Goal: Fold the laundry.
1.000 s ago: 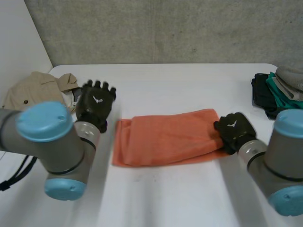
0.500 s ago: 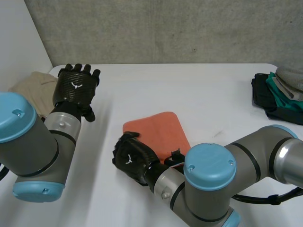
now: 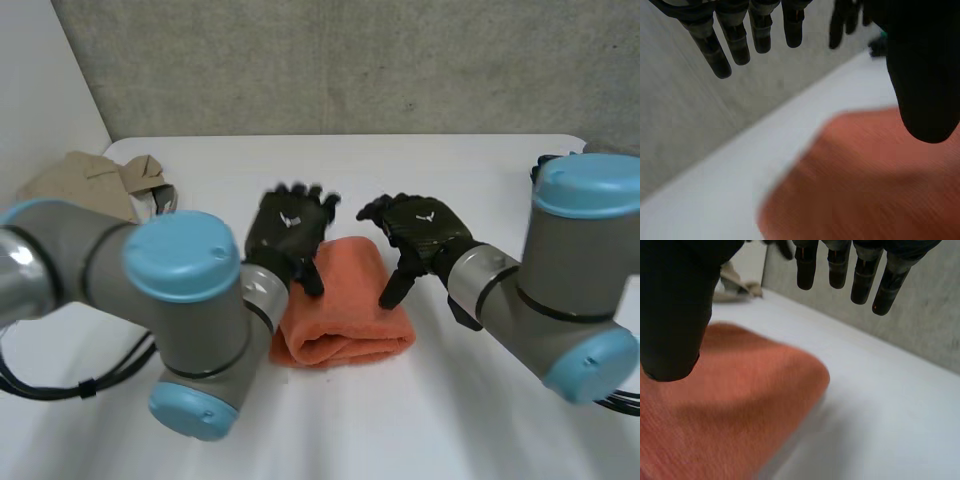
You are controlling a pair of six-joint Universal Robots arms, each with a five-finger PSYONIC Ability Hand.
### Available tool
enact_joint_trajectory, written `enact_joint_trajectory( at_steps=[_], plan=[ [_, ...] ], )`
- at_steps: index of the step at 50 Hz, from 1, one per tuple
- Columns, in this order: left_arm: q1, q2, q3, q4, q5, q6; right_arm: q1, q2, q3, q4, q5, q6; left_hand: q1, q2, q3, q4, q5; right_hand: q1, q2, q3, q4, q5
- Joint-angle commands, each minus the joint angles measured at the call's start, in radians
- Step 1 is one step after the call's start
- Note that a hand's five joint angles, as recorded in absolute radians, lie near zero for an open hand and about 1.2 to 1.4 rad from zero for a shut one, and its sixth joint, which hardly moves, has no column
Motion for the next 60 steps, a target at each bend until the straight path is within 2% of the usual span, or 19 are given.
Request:
enact_joint_trajectory(
  at_steps=[1, 11, 18, 23, 27, 28, 31, 32, 35, 36, 40, 47, 53, 60],
  plan=[
    [-0.005, -0.112, 0.032, -0.138, -0.135, -0.026, 0.01, 0.217, -0.166, 0.087, 0.057, -0.076, 0.046, 0.033, 0.025, 0.034, 0.019, -0.036, -0.047, -0.037, -0.064, -0.071],
    [0.018, -0.109, -0.014, -0.16, -0.142, 0.058, 0.053, 0.297, -0.206, 0.093, 0.084, -0.231, 0.029, 0.015, 0.007, 0.016, 0.001, -0.036, -0.047, -0.037, -0.064, -0.071],
    [0.018, -0.011, 0.013, -0.149, -0.129, 0.083, 0.065, 0.152, -0.176, 0.083, 0.101, -0.249, 0.023, 0.009, 0.001, 0.01, -0.005, -0.014, -0.025, -0.015, -0.041, -0.049],
    [0.027, 0.077, 0.044, -0.139, -0.055, 0.081, 0.061, 0.035, -0.075, 0.018, 0.101, -0.254, 0.02, 0.006, -0.002, 0.007, -0.008, -0.036, -0.047, -0.037, -0.064, -0.071],
    [0.088, 0.143, 0.05, -0.132, 0.08, 0.083, 0.073, -0.043, 0.076, -0.087, 0.101, -0.271, 0.031, 0.018, 0.01, 0.019, 0.004, -0.036, -0.047, -0.037, -0.064, -0.071],
    [0.119, 0.16, 0.053, -0.137, 0.153, 0.081, 0.073, -0.077, 0.15, -0.138, 0.094, -0.275, 0.046, 0.033, 0.025, 0.033, 0.018, -0.036, -0.047, -0.037, -0.064, -0.071],
    [0.148, 0.177, 0.059, -0.148, 0.29, 0.079, 0.073, -0.108, 0.257, -0.221, 0.087, -0.289, 0.108, 0.094, 0.086, 0.095, 0.08, -0.036, -0.047, -0.037, -0.064, -0.071],
    [0.161, 0.18, 0.065, -0.158, 0.392, 0.075, 0.075, -0.114, 0.319, -0.28, 0.08, -0.301, 0.111, 0.097, 0.089, 0.098, 0.083, -0.036, -0.047, -0.037, -0.064, -0.071],
    [0.182, 0.183, 0.072, -0.195, 0.544, 0.072, 0.09, -0.114, 0.398, -0.365, 0.071, -0.312, 0.122, 0.109, 0.101, 0.11, 0.095, -0.036, -0.047, -0.037, -0.064, -0.071],
    [0.202, 0.183, 0.075, -0.226, 0.622, 0.07, 0.113, -0.108, 0.432, -0.412, 0.064, -0.315, 0.122, 0.109, 0.101, 0.11, 0.095, -0.036, -0.047, -0.037, -0.064, -0.071],
    [0.248, 0.183, 0.084, -0.289, 0.707, 0.07, 0.145, -0.059, 0.456, -0.506, 0.066, -0.317, 0.117, 0.103, 0.095, 0.104, 0.089, -0.036, -0.047, -0.037, -0.064, -0.071],
    [0.245, 0.171, 0.089, -0.296, 0.697, 0.073, 0.157, 0.076, 0.403, -0.591, 0.072, -0.372, 0.105, 0.091, 0.084, 0.092, 0.077, -0.036, -0.047, -0.037, -0.064, -0.071],
    [0.239, 0.169, 0.085, -0.295, 0.675, 0.069, 0.157, 0.13, 0.357, -0.615, 0.071, -0.438, 0.105, 0.091, 0.084, 0.092, 0.077, -0.036, -0.047, -0.037, -0.064, -0.071],
    [0.237, 0.168, 0.089, -0.293, 0.674, 0.069, 0.16, 0.188, 0.295, -0.615, 0.071, -0.446, 0.105, 0.091, 0.084, 0.092, 0.077, 0.127, 0.115, 0.126, 0.099, 0.092]
  ],
)
